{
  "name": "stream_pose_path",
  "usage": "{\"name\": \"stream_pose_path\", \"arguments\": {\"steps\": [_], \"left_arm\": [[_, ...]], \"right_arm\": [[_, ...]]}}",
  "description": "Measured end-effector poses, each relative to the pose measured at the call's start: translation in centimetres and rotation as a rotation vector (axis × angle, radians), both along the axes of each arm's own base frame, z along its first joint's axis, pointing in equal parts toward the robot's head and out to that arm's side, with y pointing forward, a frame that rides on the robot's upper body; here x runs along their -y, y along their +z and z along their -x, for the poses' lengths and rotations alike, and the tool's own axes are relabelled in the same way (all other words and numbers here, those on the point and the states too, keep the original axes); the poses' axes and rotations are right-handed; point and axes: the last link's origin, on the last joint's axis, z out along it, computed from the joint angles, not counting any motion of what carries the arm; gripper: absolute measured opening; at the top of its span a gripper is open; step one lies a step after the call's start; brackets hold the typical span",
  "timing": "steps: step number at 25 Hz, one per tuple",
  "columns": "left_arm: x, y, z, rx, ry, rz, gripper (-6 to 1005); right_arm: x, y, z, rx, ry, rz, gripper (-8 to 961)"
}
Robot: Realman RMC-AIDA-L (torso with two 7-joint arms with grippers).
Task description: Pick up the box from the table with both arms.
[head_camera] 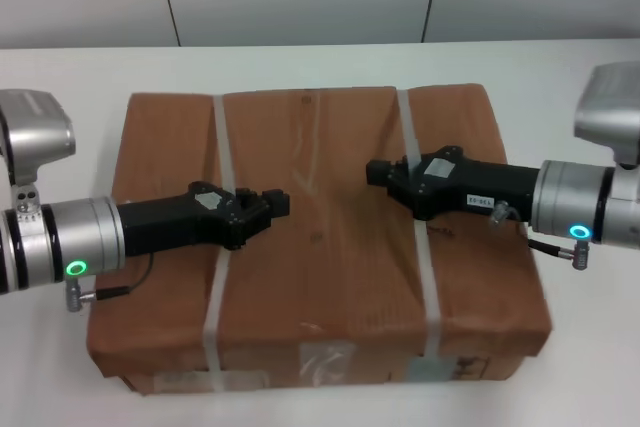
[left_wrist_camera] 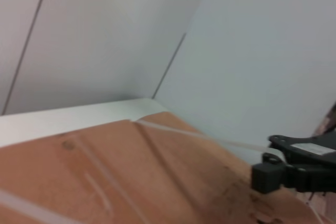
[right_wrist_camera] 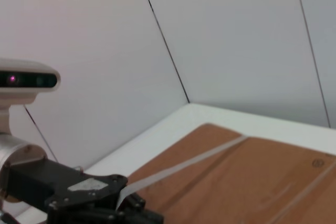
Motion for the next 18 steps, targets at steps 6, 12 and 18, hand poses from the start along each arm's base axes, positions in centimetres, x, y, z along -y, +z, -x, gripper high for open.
{"name": "stream_pose_path", "arguments": {"steps": [6,12,18], "left_arm": [[0.4,0.6,-0.4,0.031,-0.058,-0.01,82],[0.6,1.6,-0.6,0.071,-0.092,-0.027,82],[0.8,2.4,-0.8,0.096,-0.112,-0.033,81]], "right_arm": [[0.3,0.7,-0.2,-0.039,0.006,-0.034,14],[0.9,0.9,-0.3,-0.062,0.028,-0.045,11],[1.6,1.6,-0.3,-0.131,0.044,-0.085,11]]}}
